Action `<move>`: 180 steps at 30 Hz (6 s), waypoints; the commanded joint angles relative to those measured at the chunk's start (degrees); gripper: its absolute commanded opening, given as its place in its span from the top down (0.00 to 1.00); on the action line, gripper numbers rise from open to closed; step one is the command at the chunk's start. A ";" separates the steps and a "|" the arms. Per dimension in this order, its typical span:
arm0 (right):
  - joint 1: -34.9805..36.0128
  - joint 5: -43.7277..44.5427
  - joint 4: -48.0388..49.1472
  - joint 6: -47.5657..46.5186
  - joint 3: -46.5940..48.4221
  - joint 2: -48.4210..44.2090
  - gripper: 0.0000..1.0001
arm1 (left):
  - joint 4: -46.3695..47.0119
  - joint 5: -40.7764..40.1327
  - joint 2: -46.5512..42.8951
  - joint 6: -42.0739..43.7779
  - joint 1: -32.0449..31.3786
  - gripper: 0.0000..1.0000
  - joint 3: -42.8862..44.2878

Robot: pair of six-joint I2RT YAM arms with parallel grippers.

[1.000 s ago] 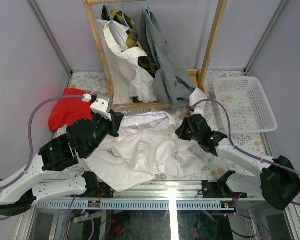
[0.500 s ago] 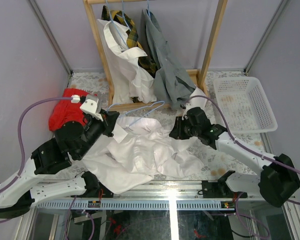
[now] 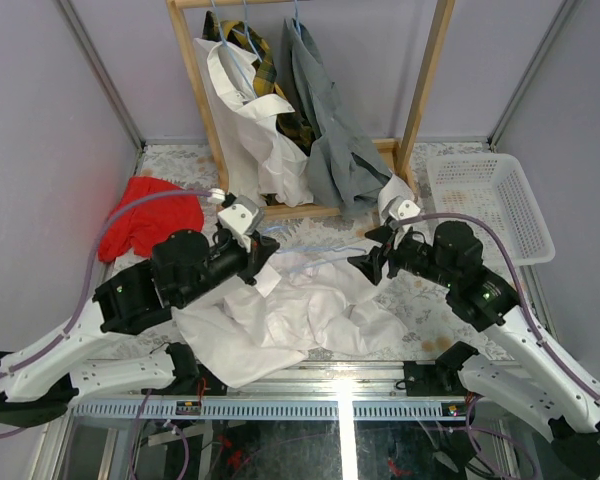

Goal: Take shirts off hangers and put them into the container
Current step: Remove the shirt from the hanger, then adjust the hanger.

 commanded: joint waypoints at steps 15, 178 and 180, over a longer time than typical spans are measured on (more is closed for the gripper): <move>-0.26 -28.46 -6.60 -16.19 4.08 6.51 0.49 | 3.53 13.83 1.78 3.04 0.24 1.00 3.48; -10.30 -38.80 -25.26 -8.82 13.07 -1.82 1.00 | 0.17 22.69 11.50 -8.61 3.62 0.00 16.72; -10.24 -38.86 -24.58 -8.86 12.60 -1.09 1.00 | 0.39 20.42 9.93 -9.33 3.82 0.00 15.58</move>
